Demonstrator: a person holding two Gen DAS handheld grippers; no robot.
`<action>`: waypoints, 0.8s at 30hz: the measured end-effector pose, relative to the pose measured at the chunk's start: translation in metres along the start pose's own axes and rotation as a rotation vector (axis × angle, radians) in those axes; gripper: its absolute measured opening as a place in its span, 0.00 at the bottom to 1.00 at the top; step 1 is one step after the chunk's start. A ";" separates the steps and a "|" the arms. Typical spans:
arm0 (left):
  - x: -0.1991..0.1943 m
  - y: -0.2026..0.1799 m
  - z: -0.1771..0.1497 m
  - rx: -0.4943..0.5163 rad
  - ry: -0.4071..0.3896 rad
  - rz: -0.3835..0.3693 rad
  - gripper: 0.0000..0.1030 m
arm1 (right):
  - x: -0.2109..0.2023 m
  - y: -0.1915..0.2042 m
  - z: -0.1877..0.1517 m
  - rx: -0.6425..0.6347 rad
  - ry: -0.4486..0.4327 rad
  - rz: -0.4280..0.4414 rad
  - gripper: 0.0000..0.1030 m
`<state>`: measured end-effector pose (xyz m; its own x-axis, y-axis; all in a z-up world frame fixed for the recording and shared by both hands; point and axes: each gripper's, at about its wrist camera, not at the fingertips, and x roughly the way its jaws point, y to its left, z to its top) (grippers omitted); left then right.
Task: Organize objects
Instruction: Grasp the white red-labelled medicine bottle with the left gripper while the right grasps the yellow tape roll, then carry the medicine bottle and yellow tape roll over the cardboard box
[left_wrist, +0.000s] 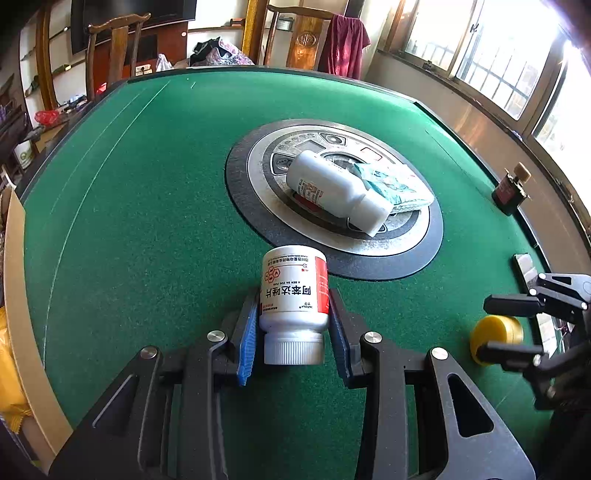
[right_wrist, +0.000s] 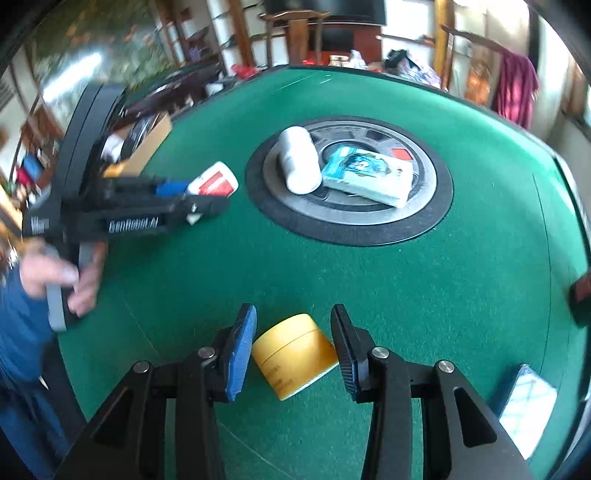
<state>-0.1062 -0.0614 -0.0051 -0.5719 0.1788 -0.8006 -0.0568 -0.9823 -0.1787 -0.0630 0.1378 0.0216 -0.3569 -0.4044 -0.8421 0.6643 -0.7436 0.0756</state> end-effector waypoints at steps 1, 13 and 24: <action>0.000 0.000 0.000 0.001 -0.001 0.000 0.33 | 0.000 0.003 -0.002 -0.022 0.012 -0.013 0.44; 0.000 0.001 0.000 -0.008 -0.017 0.001 0.33 | -0.005 0.003 -0.012 -0.034 -0.005 -0.037 0.38; -0.026 0.002 0.002 -0.040 -0.153 0.055 0.33 | -0.006 0.008 0.003 0.091 -0.131 -0.003 0.38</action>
<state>-0.0933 -0.0685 0.0162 -0.6912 0.1112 -0.7140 0.0091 -0.9867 -0.1624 -0.0574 0.1333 0.0290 -0.4456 -0.4634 -0.7660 0.6027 -0.7879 0.1261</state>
